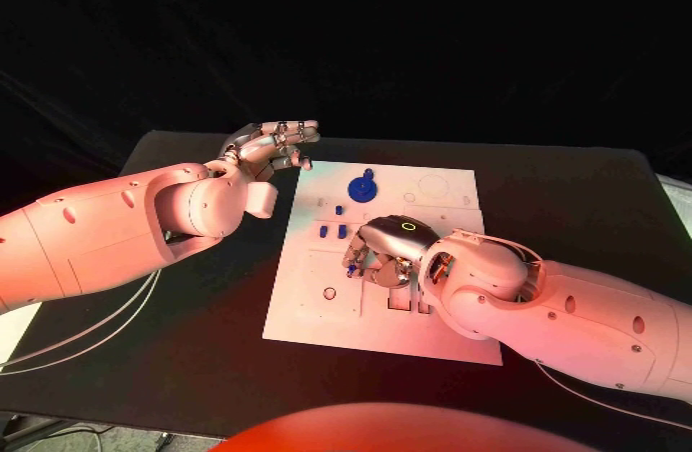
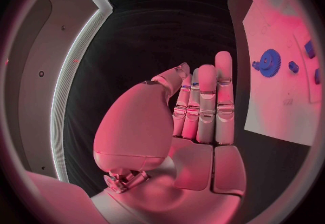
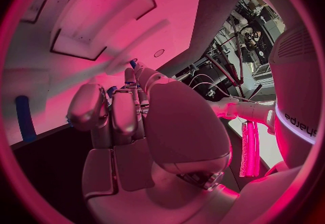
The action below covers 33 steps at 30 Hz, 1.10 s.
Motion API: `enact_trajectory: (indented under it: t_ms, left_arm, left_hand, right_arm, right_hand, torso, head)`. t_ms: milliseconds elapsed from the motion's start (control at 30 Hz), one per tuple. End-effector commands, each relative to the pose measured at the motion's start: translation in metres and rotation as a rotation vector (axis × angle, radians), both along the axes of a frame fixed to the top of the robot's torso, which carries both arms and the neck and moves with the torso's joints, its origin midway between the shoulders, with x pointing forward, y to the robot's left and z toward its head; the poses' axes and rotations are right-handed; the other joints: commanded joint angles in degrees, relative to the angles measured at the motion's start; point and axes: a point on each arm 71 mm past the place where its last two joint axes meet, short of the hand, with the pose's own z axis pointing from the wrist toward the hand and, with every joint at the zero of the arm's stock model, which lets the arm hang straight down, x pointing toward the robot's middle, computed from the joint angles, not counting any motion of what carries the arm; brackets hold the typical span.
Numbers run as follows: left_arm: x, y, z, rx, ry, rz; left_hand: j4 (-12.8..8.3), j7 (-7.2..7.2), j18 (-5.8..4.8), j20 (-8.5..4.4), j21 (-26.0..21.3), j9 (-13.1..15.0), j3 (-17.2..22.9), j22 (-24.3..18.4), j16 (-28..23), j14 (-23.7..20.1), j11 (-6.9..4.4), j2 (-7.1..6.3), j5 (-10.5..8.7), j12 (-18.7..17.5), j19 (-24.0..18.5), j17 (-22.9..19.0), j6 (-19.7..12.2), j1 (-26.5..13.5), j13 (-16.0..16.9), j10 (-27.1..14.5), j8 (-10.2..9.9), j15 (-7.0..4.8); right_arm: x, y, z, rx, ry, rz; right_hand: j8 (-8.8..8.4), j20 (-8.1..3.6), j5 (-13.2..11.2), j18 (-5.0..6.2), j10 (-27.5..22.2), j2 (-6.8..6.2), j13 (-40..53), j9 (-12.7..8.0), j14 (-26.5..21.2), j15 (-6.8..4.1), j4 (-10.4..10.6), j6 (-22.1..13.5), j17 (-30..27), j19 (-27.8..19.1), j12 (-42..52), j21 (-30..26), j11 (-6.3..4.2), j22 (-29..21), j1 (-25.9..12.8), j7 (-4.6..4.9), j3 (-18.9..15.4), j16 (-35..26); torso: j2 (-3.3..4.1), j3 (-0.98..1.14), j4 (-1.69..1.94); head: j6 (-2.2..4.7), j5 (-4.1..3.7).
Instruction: Assemble the parts on the task board
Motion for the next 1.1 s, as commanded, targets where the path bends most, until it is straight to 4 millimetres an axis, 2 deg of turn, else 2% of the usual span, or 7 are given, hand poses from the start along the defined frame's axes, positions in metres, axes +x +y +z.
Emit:
enact_trajectory:
  t_ms: [33, 1100]
  left_arm:
    - [-0.0003, -0.0017, 0.001, -0.01, -0.005, -0.015]
    - [-0.0005, -0.003, 0.0006, -0.01, 0.001, -0.026]
  left_hand:
    - [-0.3, 0.2, 0.63, -0.44, -0.2, -0.1, 0.0, -0.1, 0.4, -0.2, 0.0, 0.07, -0.1, 0.3, 0.1, -0.1, -0.1, 0.6, 0.0, -0.3, 0.3, -0.21]
    - [-0.4, 0.22, 0.62, -0.44, -0.3, -0.1, 0.0, -0.1, 0.4, -0.3, 0.02, 0.1, -0.1, 0.3, 0.1, -0.1, -0.1, 0.7, 0.0, -0.4, 0.3, -0.19]
  right_arm:
    - [-0.0014, 0.0007, -0.0019, -0.006, -0.001, 0.006]
    - [0.0009, 0.0036, -0.0066, -0.03, 0.018, 0.011]
  right_hand:
    - [0.2, 0.06, 0.2, 0.32, 0.0, 0.04, 0.0, 0.1, 2.5, 0.42, -0.1, 0.4, 0.1, 0.2, -0.4, 0.2, 0.38, 0.0, -0.5, 0.07, 0.2, 0.3]
    - [0.2, 0.09, 0.2, 0.32, 0.0, 0.05, 0.0, 0.1, 2.5, 0.44, -0.2, 0.4, 0.1, 0.2, -0.4, 0.2, 0.42, 0.0, -0.5, 0.12, 0.2, 0.3]
  torso:
    - [0.03, 0.01, -0.01]
    - [0.04, 0.04, 0.0]
  head:
    - [-0.02, 0.06]
    - [-0.21, 0.11]
